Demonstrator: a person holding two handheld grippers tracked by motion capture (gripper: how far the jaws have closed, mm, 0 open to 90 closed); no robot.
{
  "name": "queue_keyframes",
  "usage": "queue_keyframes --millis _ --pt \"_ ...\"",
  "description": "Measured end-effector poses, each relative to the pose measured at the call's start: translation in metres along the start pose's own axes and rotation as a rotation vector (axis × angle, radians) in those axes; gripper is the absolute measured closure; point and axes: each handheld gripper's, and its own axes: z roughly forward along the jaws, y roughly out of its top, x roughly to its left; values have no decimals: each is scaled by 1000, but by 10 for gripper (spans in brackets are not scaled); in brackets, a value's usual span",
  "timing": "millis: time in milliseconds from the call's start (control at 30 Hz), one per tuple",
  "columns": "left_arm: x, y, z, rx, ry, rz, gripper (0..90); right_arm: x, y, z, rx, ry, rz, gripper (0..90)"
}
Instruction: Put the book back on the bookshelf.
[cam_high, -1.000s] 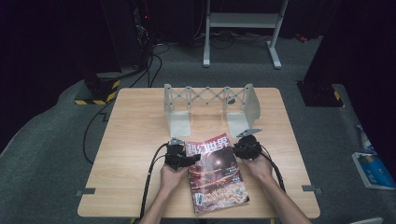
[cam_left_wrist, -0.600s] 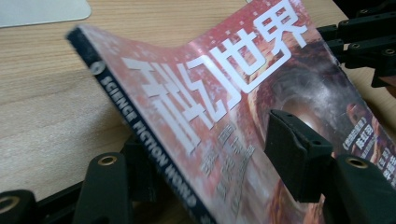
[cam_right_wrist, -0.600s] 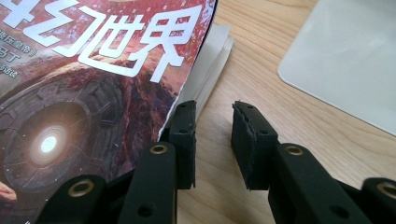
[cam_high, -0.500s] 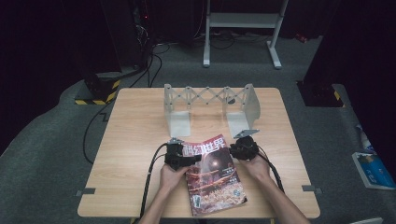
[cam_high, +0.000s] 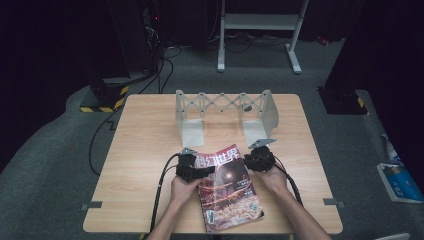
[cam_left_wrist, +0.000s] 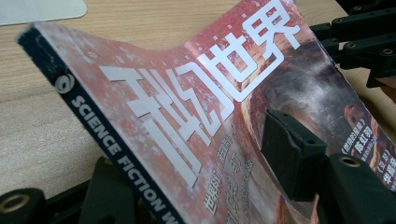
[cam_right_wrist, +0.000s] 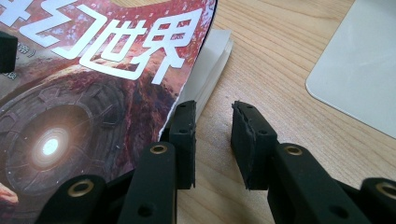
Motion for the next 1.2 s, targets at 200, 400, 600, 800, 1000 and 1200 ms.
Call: queue_keyframes --millis 200,400,600,800,1000,1200 --pt "1 1 -1 12 -23 -19 437 1 0 2 -8 22 -3 705" --pt "1 1 -2 18 -12 -27 446 1 0 3 -17 34 -20 718" --pt "1 1 -3 30 -3 -31 447 3 2 5 -11 50 -27 732" --pt "1 2 -6 46 20 -39 465 8 7 7 7 49 -46 734" --pt "-1 2 -8 69 46 -50 535 10 9 9 13 49 -52 733" --pt "-4 5 -19 64 55 -63 635 14 10 11 8 54 -14 695"
